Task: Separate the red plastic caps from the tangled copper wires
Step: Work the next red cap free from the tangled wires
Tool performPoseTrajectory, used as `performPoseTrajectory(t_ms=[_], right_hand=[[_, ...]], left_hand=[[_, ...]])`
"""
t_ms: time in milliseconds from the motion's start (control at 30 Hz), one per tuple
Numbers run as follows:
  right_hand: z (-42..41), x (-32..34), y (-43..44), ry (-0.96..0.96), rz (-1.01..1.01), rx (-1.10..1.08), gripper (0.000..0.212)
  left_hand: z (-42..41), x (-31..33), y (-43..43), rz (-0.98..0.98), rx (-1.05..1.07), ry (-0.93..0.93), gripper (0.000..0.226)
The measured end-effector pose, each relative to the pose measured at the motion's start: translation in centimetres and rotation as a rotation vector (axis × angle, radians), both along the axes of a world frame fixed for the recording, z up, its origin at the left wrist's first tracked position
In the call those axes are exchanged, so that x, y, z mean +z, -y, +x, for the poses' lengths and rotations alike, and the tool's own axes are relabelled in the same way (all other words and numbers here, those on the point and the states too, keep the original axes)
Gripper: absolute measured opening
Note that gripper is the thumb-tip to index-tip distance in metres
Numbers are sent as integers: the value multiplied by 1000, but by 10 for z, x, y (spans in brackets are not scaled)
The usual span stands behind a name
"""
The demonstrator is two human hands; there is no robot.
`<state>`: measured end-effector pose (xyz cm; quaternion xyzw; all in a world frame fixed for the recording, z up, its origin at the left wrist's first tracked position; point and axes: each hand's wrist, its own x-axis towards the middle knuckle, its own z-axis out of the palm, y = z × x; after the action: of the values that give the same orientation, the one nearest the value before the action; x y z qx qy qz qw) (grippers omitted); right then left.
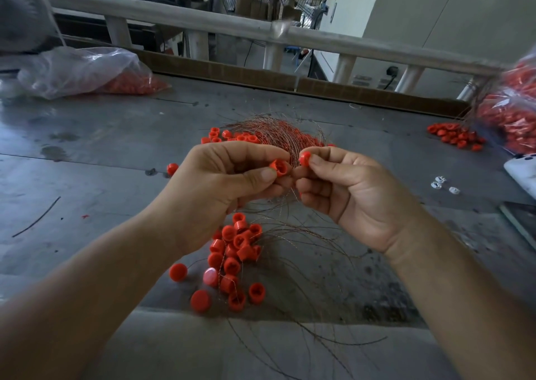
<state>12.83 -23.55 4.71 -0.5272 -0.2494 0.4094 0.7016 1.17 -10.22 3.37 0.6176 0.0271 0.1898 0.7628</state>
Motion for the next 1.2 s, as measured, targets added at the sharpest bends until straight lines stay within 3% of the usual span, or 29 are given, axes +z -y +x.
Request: performPoseTrajectory(t_ms=[600,700,867,1200], right_hand=[[-3,-2,-3,41,22,4,17],[-4,-3,-2,151,18,0,19],[-9,-9,-5,602,42,-161,18],[-16,-15,-8,799,131,-241,19]], left_hand=[[0,2,-1,42,23,-26,25],[1,2,-1,62,25,-25,25],[1,2,-2,80,60,-14,26],[0,2,2,199,132,-11,22]])
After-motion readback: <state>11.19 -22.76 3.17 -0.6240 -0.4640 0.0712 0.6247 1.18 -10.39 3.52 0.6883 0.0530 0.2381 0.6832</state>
